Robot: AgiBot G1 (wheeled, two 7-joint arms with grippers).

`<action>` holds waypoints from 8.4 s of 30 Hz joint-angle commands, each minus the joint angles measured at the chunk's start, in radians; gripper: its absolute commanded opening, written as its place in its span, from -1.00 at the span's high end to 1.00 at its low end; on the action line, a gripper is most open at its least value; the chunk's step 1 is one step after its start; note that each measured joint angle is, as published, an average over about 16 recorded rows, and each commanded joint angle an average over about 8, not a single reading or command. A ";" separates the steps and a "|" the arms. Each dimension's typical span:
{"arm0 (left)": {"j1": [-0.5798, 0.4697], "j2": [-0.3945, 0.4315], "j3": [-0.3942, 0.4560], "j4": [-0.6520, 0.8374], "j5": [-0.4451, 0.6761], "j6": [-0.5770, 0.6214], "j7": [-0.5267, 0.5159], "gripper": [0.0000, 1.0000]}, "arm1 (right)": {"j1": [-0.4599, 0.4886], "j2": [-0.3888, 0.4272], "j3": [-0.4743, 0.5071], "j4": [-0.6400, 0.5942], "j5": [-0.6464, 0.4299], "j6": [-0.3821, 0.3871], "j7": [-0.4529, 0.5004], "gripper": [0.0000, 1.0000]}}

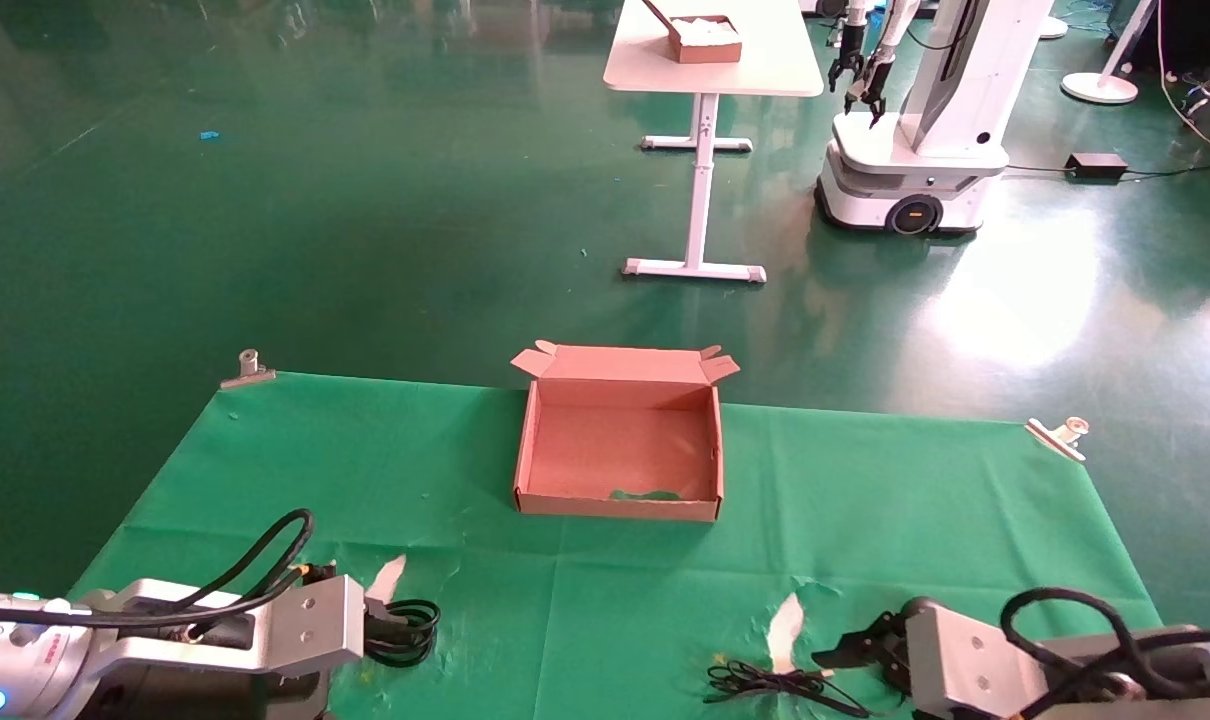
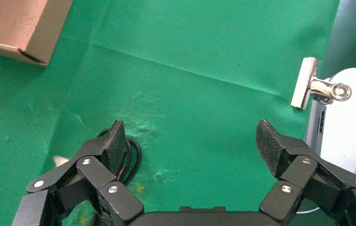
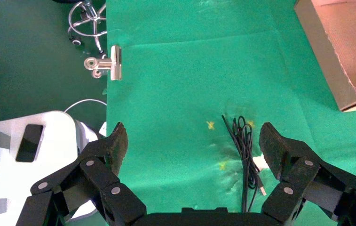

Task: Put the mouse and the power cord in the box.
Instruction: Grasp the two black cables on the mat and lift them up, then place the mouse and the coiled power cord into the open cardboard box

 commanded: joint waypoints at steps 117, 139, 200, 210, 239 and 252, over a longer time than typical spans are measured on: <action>-0.054 0.287 0.189 0.272 0.673 -0.256 -0.204 1.00 | 0.279 -0.501 -0.329 -0.412 -0.707 0.126 -0.047 1.00; -0.172 0.257 0.090 0.219 0.416 -0.173 -0.105 1.00 | 0.389 -0.466 -0.287 -0.408 -0.712 0.153 -0.053 1.00; -0.403 0.578 0.766 0.922 0.521 -1.009 -0.387 -1.00 | 0.581 -0.340 -0.207 -0.141 -0.690 0.080 0.067 1.00; -0.399 0.509 0.755 0.989 0.512 -1.027 -0.400 -1.00 | 0.606 -0.569 -0.238 -0.442 -0.706 0.287 -0.157 1.00; -0.400 0.511 0.752 0.997 0.501 -1.029 -0.385 -1.00 | 0.572 -0.770 -0.645 -0.796 -0.448 0.701 -0.228 -0.17; -0.400 0.510 0.752 0.998 0.500 -1.029 -0.384 -1.00 | 0.566 -0.770 -0.666 -0.803 -0.449 0.723 -0.214 -1.00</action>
